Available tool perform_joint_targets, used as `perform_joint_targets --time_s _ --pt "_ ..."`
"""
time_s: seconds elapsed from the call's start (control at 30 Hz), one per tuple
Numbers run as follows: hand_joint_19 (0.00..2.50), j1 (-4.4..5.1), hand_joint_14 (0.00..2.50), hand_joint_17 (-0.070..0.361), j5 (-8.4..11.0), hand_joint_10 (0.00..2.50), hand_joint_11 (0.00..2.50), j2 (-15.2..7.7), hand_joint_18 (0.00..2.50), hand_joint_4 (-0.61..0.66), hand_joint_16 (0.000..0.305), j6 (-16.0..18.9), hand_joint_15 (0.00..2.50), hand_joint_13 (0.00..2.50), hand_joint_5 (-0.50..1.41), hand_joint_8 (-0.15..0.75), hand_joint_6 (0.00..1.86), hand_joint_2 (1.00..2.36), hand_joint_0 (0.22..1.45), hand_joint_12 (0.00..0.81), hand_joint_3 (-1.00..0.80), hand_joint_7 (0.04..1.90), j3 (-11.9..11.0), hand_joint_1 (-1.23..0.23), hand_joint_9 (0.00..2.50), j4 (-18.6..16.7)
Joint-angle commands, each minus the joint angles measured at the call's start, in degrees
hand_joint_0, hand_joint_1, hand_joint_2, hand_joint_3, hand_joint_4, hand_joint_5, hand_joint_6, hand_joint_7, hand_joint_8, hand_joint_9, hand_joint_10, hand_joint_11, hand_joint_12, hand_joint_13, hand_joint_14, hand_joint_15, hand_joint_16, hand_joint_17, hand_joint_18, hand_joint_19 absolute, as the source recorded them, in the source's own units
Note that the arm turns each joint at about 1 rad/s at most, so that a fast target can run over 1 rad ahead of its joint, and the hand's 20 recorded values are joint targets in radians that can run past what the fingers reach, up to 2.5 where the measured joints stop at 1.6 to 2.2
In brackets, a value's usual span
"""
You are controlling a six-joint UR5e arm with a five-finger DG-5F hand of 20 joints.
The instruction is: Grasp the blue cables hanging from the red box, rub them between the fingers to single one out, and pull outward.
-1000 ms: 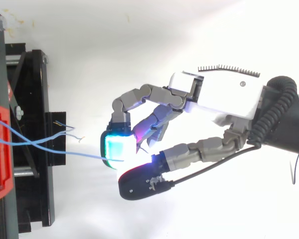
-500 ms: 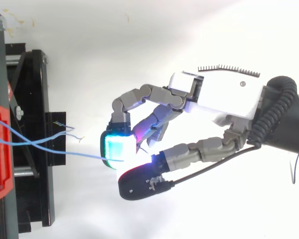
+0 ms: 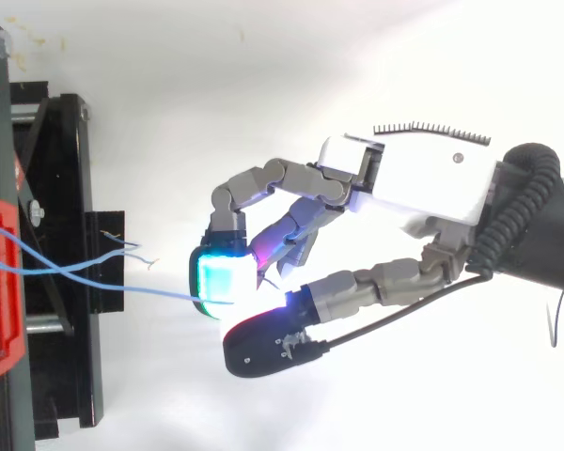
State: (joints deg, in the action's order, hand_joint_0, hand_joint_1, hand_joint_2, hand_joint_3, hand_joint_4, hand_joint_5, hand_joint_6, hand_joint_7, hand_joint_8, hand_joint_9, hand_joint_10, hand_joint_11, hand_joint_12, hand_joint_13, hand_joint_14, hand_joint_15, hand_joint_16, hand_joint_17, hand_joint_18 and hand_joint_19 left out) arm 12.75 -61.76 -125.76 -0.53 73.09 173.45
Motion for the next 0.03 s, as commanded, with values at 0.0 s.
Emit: perform_joint_targets --time_s 0.0 --pt "0.71 0.00 0.01 0.125 0.06 0.01 0.49 -0.01 0.83 0.04 0.055 0.00 0.43 0.79 -0.08 0.262 0.79 1.01 0.61 0.416 -0.17 1.21 0.03 -0.79 0.93 -0.04"
